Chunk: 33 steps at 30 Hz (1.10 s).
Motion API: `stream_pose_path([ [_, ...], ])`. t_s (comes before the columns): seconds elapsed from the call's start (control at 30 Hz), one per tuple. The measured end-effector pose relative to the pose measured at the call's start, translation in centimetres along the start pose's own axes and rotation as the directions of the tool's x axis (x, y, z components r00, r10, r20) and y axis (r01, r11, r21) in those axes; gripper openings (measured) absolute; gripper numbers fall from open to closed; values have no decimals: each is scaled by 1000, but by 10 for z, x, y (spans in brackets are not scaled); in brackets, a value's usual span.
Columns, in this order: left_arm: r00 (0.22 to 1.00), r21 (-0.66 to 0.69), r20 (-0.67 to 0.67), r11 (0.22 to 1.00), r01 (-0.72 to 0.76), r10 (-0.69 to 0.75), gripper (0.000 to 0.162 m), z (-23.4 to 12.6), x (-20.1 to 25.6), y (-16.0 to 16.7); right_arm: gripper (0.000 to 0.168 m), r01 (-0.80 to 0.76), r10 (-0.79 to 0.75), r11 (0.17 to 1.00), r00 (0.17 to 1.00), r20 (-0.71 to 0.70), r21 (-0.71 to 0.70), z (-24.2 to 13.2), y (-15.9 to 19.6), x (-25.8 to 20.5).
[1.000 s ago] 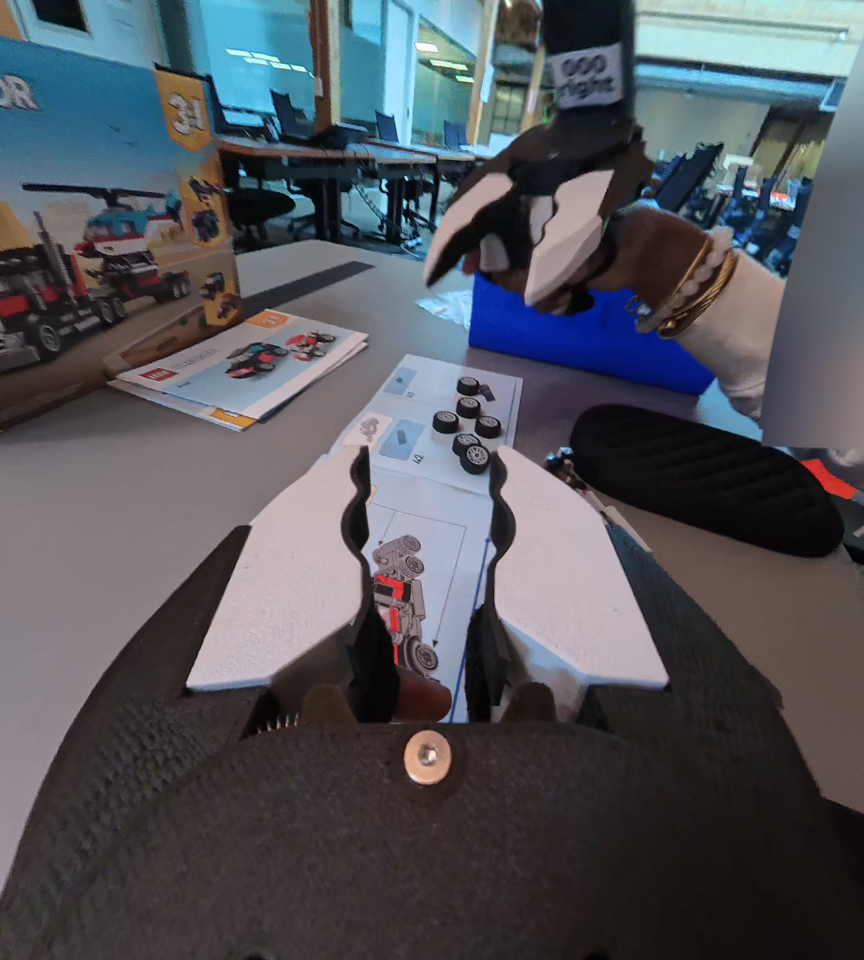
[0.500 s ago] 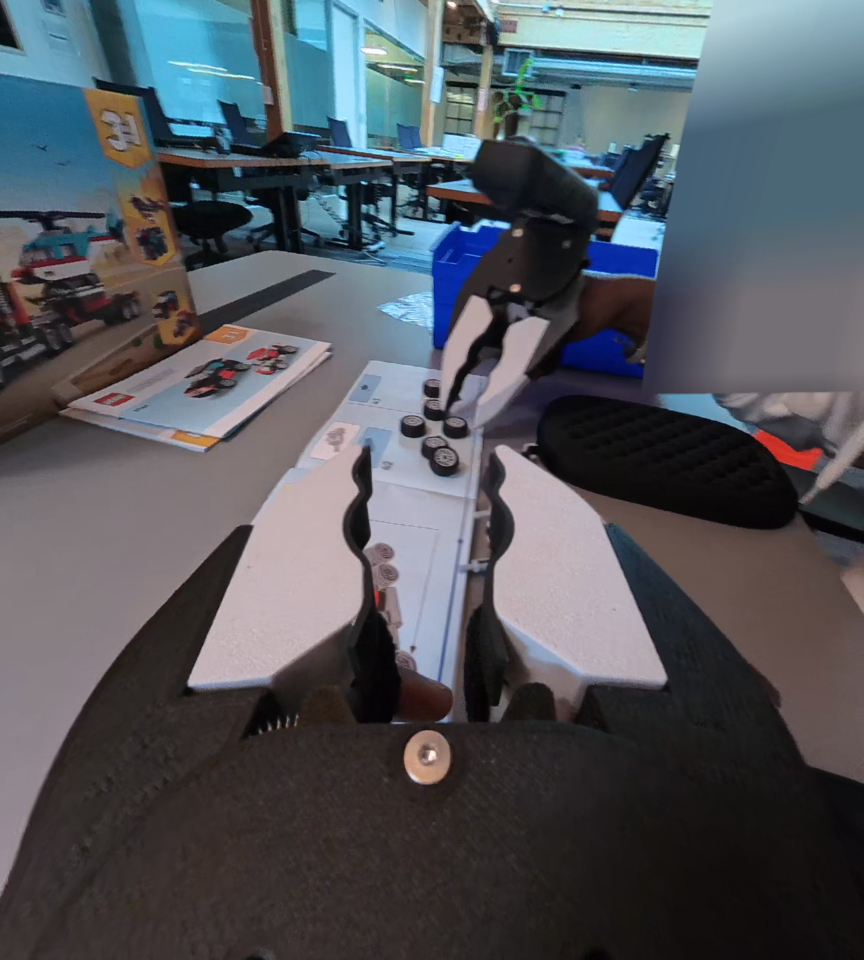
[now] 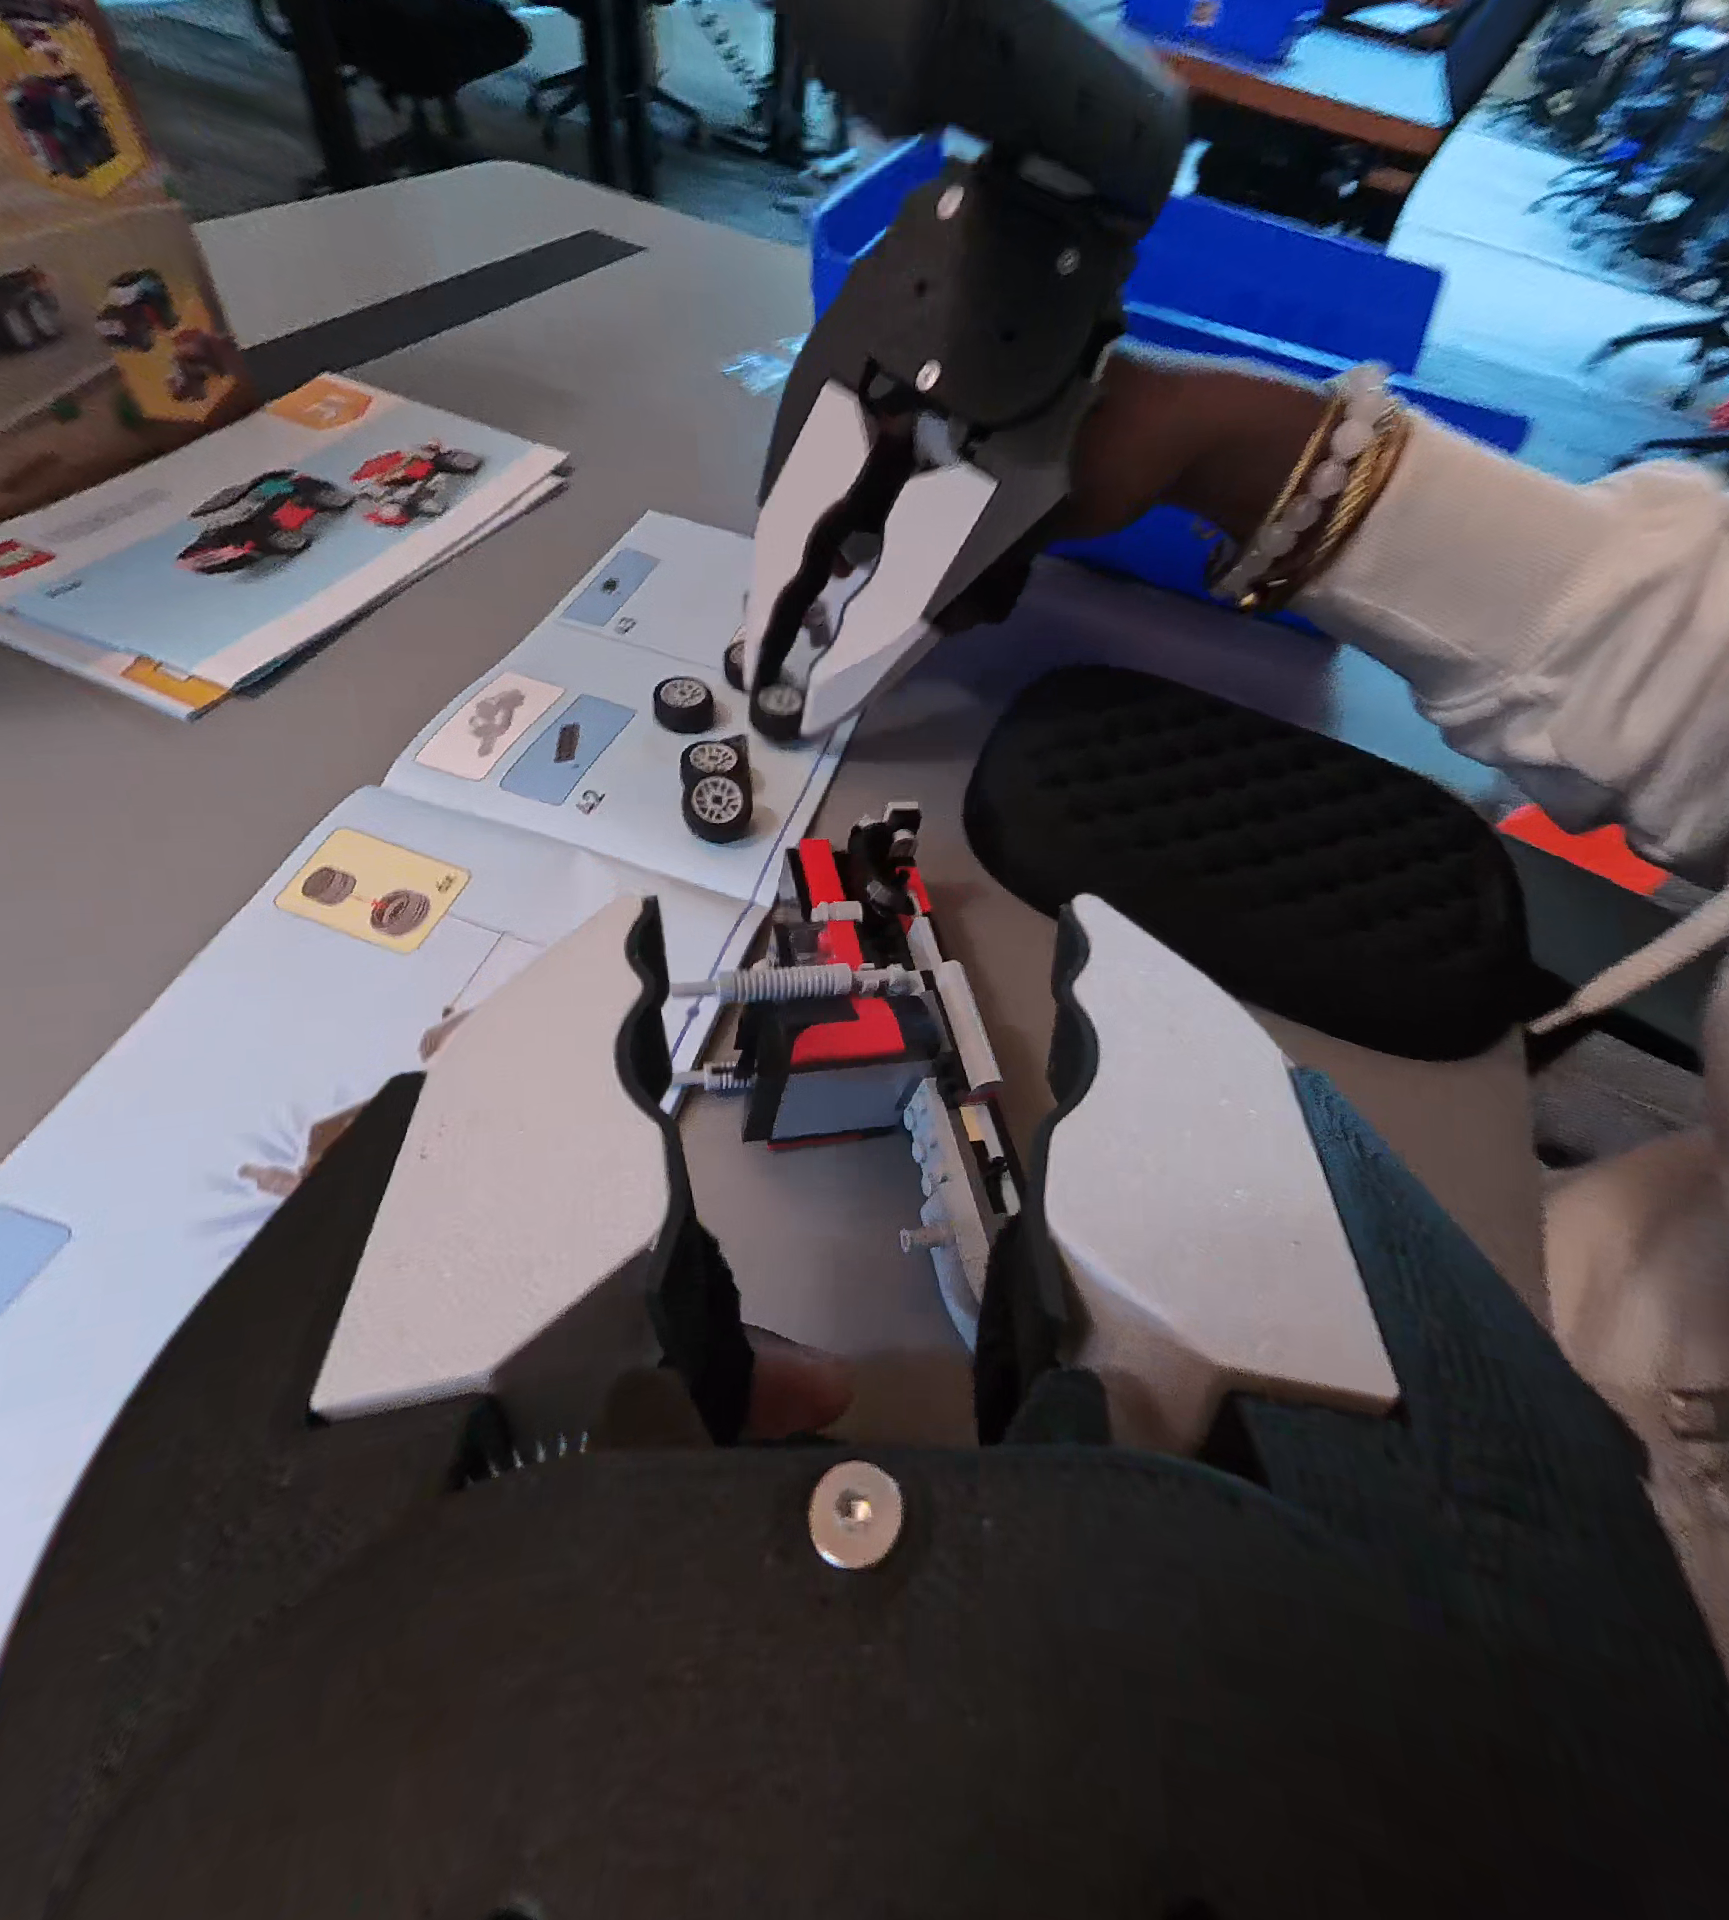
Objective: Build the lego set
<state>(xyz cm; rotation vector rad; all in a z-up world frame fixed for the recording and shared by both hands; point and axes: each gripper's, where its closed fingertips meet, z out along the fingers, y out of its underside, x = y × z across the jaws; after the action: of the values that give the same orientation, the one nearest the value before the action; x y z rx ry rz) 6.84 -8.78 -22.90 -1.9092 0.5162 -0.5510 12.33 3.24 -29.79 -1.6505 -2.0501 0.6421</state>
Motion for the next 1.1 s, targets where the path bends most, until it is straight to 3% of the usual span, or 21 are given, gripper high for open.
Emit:
stream_pose_path([
  [0.13, 992, -40, 110, 998, -51, 55, 69, 4, 0, 14, 21, -37, 13, 968, 995, 98, 247, -24, -39, -24],
  [0.27, 997, -57, 48, 997, -55, 58, 65, 6, 6, 16, 21, -94, -16, 904, 967, 253, 417, -40, -64, -63],
  [0.37, 1000, -121, -1, 993, 16, -16, 73, 12, 5, 25, 21, 0, -58, 945, 984, 167, 328, -29, -54, -73],
  [0.57, 1000, -149, -1, 989, -3, 3, 75, 15, 6, 30, 21, 141, -158, 971, 984, 81, 191, -19, -53, -91],
  [0.8, 998, -163, -49, 986, 28, -36, 75, 12, 14, 29, 21, 169, -174, 981, 984, 42, 100, -8, -45, -92],
  [0.97, 980, -173, -158, 981, 93, -121, 74, -4, 28, 19, 21, 116, -122, 981, 992, 25, 153, -22, -42, -93],
  [1.03, 980, -106, -183, 993, 52, -71, 60, -13, 14, 0, 21, 54, -64, 980, 997, 47, 190, -32, -40, -97],
  [1.1, 982, -20, -187, 1000, 11, -14, 29, -16, -11, -23, 21, 4, -19, 976, 998, 67, 217, -35, -37, -104],
])
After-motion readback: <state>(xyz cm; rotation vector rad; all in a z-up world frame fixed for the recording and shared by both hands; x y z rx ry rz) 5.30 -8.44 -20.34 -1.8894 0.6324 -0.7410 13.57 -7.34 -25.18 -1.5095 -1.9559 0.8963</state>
